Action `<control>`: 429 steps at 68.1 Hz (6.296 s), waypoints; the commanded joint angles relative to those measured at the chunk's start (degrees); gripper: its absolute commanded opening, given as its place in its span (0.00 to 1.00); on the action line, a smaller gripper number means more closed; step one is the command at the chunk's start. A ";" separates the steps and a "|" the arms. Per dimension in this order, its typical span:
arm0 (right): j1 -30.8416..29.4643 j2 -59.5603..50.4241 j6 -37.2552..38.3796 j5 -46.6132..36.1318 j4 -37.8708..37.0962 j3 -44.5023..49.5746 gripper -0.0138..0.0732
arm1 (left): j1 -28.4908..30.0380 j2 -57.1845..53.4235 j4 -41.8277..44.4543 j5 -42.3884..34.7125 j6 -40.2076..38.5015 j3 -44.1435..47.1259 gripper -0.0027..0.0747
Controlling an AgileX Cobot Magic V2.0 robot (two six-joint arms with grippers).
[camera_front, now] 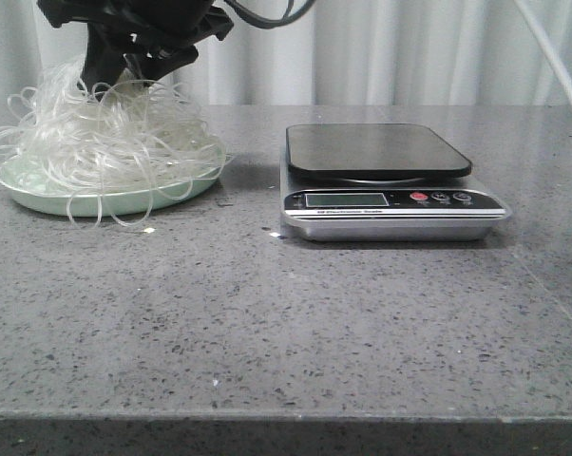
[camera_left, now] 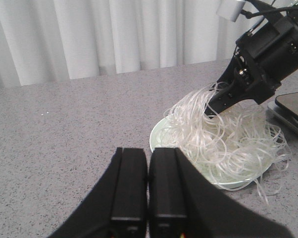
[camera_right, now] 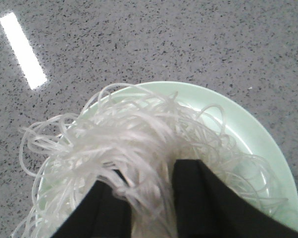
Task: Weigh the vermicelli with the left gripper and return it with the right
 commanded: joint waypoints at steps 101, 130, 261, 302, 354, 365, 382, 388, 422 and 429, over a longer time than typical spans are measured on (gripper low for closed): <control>-38.75 -46.85 3.58 -8.97 1.80 39.68 0.33 | 0.11 0.36 -0.10 -4.56 -0.43 -1.43 0.21; -40.65 -68.19 3.58 -23.93 -5.35 68.54 0.33 | 0.11 0.36 -0.10 -4.49 -0.43 -1.43 0.21; -40.69 -112.81 3.58 -37.22 -4.08 97.89 0.33 | 0.11 0.36 -0.10 -3.63 -0.43 -1.43 0.21; -40.69 -112.81 3.58 -37.22 -4.08 97.89 0.33 | 11.26 -15.20 -2.71 -19.03 -0.32 17.20 0.21; -40.69 -112.81 3.58 -36.94 -4.08 97.89 0.33 | 13.28 -19.78 -2.71 -18.68 -0.32 24.84 0.21; -40.69 -112.81 3.58 -36.94 -4.08 97.89 0.33 | 13.28 -19.78 -2.71 -18.68 -0.32 24.84 0.21; -40.69 -112.81 3.58 -36.94 -4.08 97.89 0.33 | 13.28 -19.78 -2.71 -18.68 -0.32 24.84 0.21; -40.69 -112.81 3.58 -36.94 -4.08 97.89 0.33 | 13.28 -19.78 -2.71 -18.68 -0.32 24.84 0.21; -40.42 -112.81 17.51 -38.42 -15.74 101.47 0.33 | 13.28 -19.78 -2.71 -18.68 -0.32 24.84 0.21; -40.36 -112.81 22.60 -40.88 -18.18 104.74 0.33 | 13.28 -19.78 -2.71 -18.68 -0.32 24.84 0.21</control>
